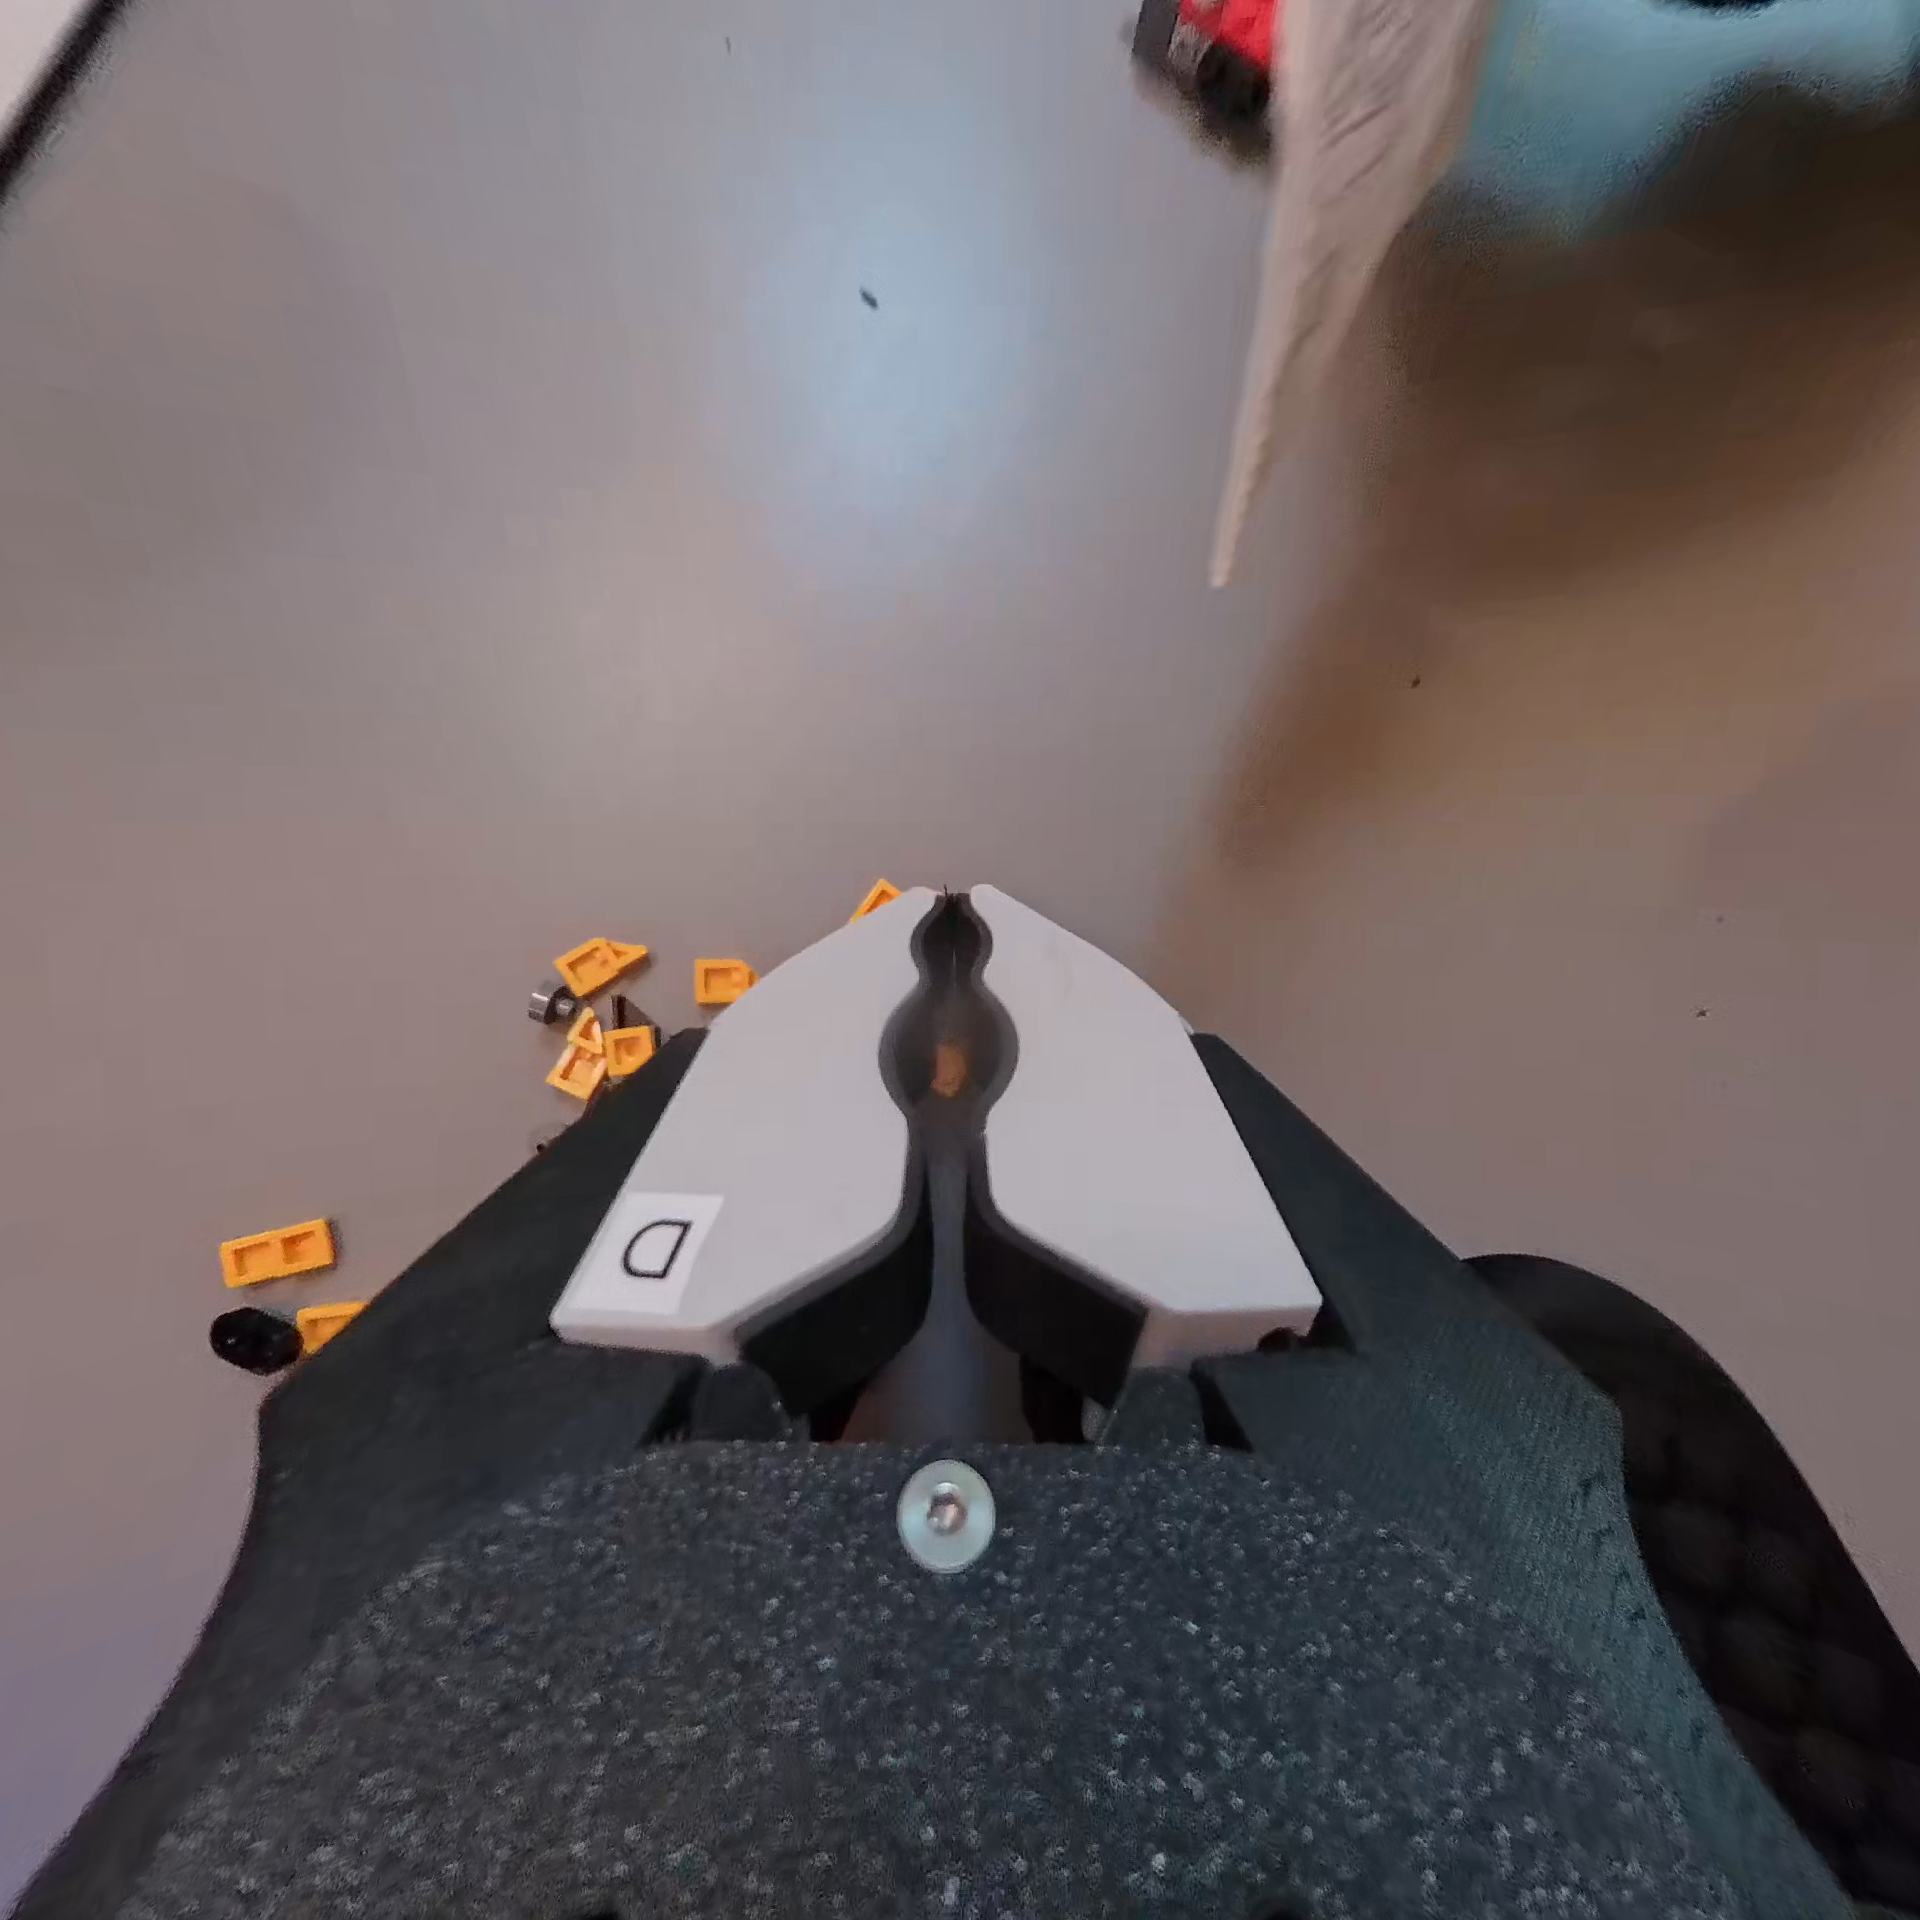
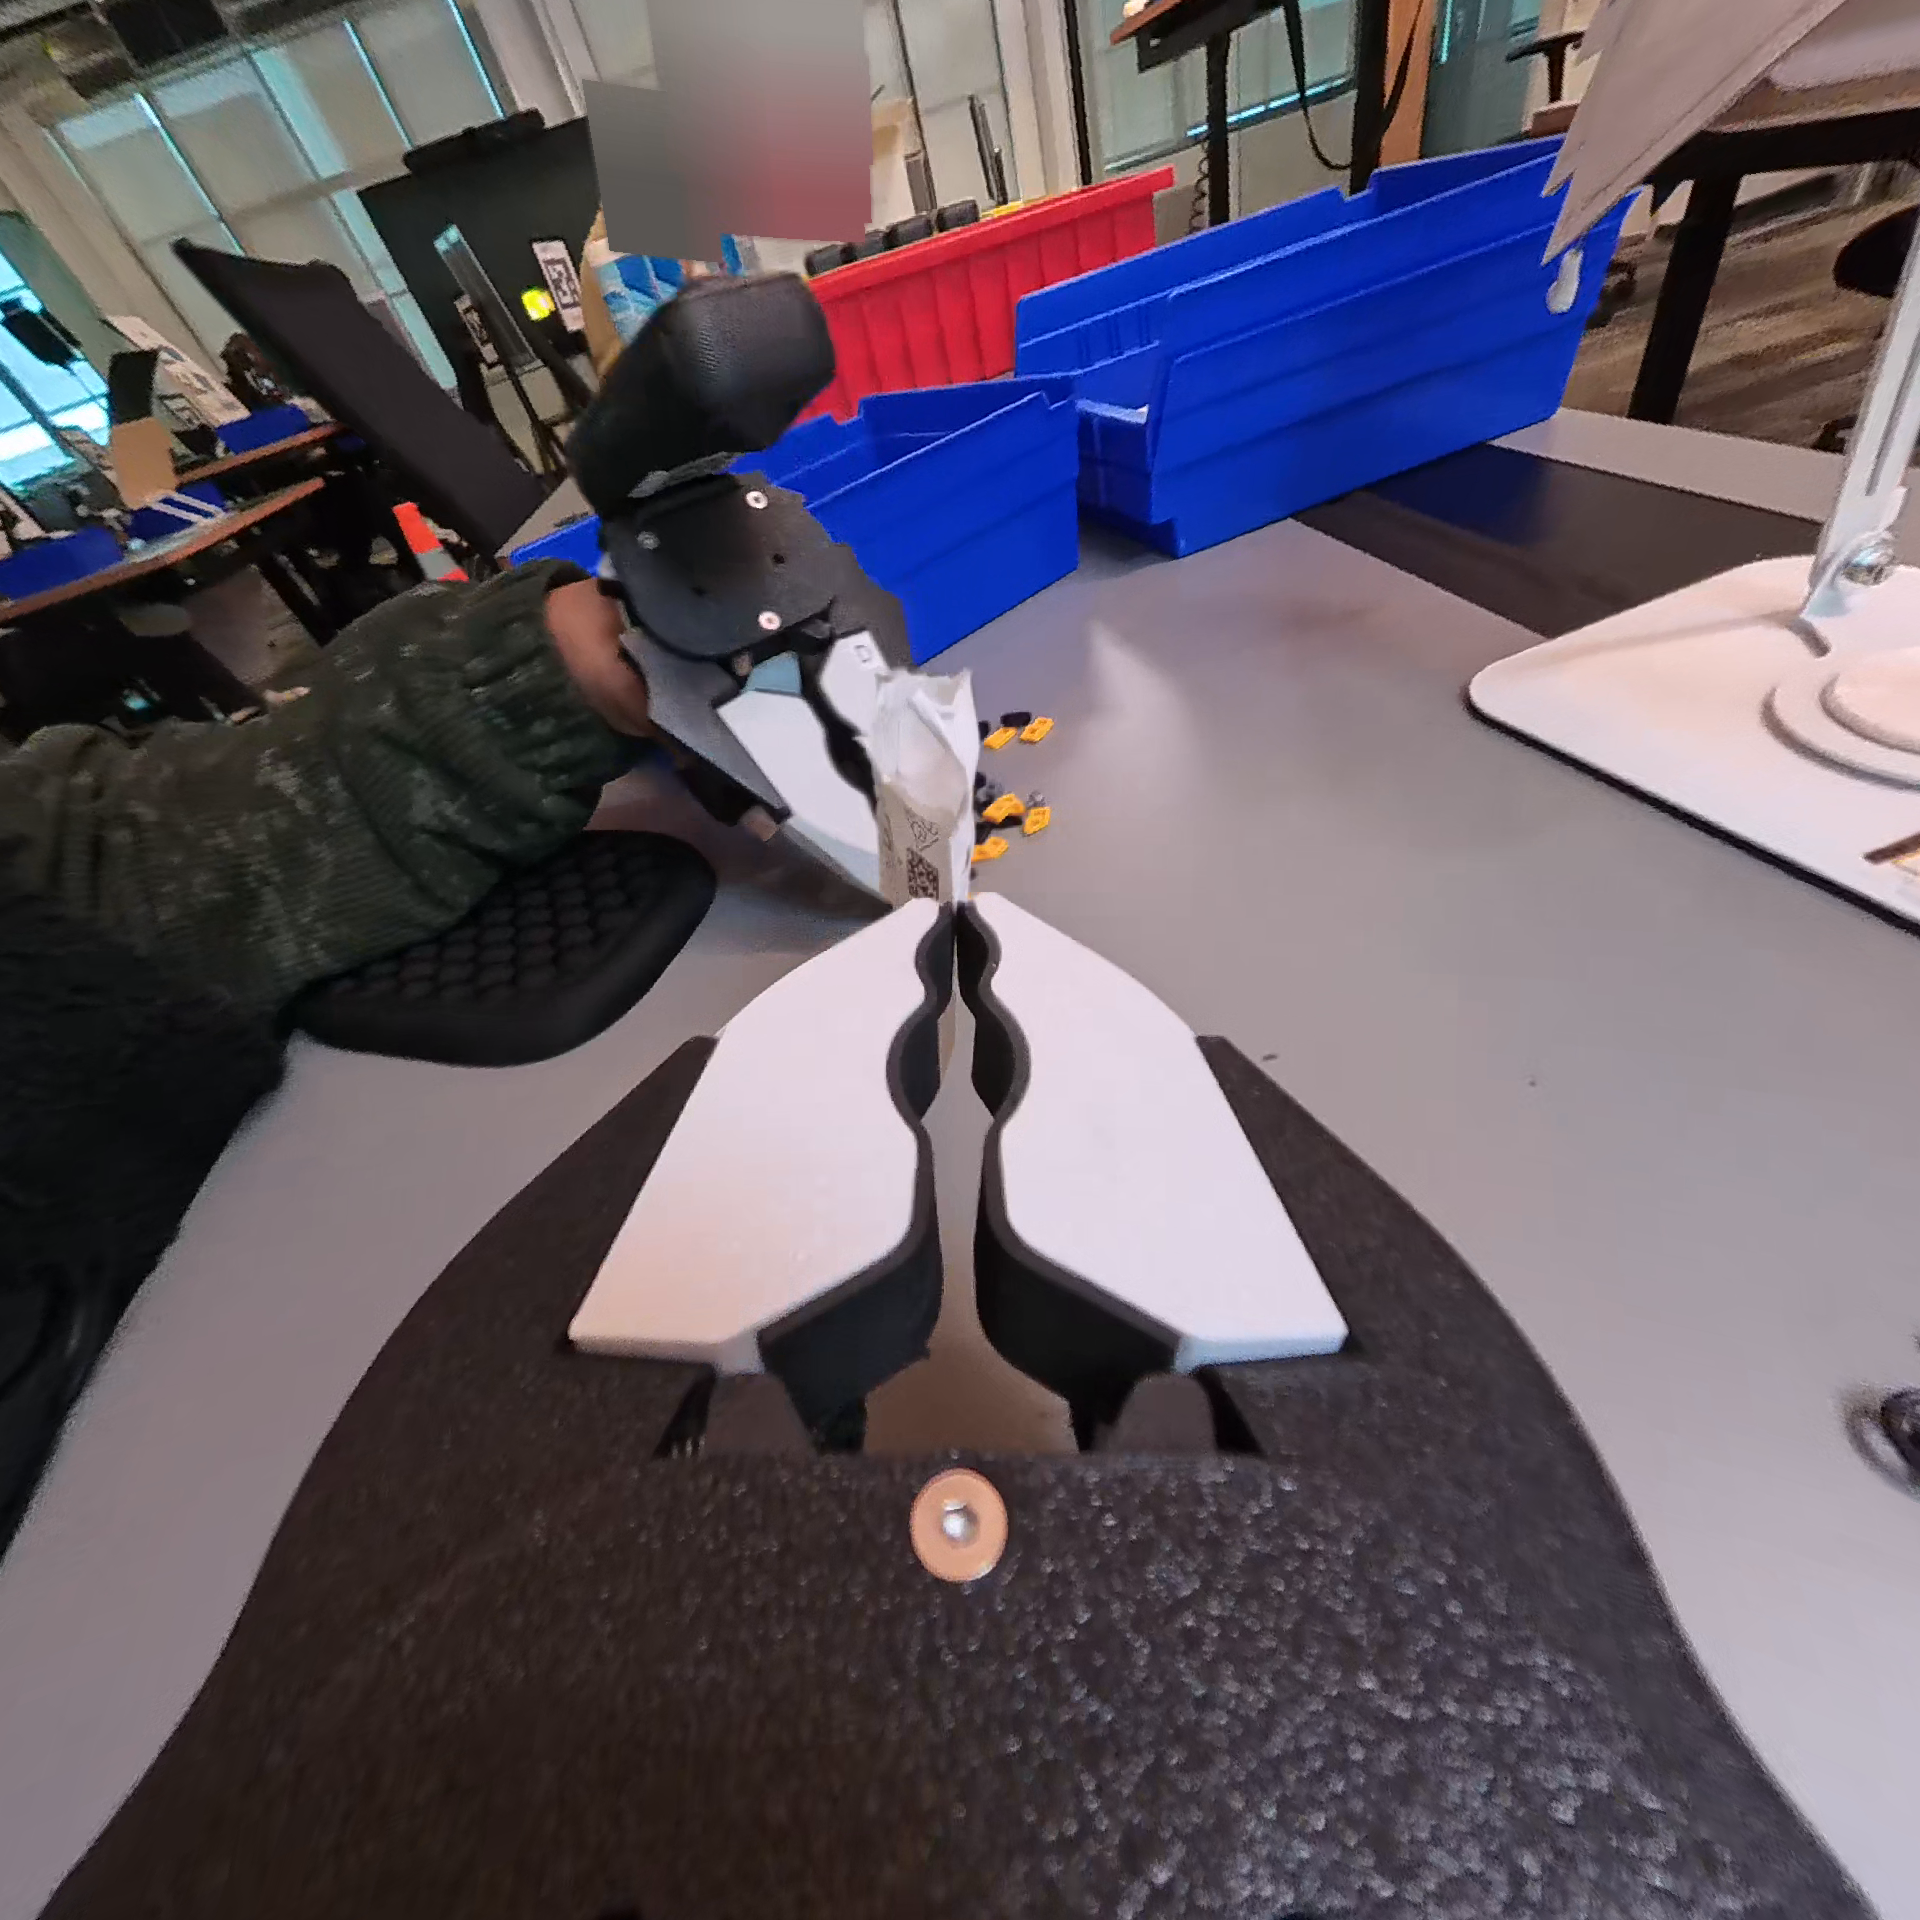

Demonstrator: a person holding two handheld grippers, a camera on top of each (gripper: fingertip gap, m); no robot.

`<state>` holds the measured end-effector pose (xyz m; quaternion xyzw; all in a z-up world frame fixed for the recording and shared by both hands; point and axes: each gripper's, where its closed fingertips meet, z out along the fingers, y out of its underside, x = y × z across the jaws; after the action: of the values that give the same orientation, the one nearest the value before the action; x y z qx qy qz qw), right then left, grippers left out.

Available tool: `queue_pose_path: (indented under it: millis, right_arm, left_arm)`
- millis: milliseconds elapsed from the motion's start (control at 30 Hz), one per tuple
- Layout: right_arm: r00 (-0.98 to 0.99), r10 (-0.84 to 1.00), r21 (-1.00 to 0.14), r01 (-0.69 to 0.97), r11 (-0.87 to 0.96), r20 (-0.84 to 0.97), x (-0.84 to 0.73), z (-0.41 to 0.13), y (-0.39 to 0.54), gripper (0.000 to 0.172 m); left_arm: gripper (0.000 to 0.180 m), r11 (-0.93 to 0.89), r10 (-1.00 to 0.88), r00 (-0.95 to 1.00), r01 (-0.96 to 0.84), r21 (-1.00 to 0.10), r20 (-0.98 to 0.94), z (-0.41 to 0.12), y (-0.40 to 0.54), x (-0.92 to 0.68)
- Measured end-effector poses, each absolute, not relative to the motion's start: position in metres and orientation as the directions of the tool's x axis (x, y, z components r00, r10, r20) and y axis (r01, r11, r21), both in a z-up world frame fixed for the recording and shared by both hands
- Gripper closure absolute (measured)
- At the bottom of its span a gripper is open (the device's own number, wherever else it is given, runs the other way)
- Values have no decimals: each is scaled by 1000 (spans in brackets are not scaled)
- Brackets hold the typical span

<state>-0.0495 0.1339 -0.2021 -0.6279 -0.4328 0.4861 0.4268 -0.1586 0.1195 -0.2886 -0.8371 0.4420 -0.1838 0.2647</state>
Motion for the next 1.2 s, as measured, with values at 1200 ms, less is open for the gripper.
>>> queue_pose_path:
  millis: [1200]
  right_arm:
    - [79, 981, -965, 184, -189, -177, -76, -210, 94, 172]
  left_arm:
    - [173, -176, -947, 321, -506, -844, 5, -175, 85, -99]
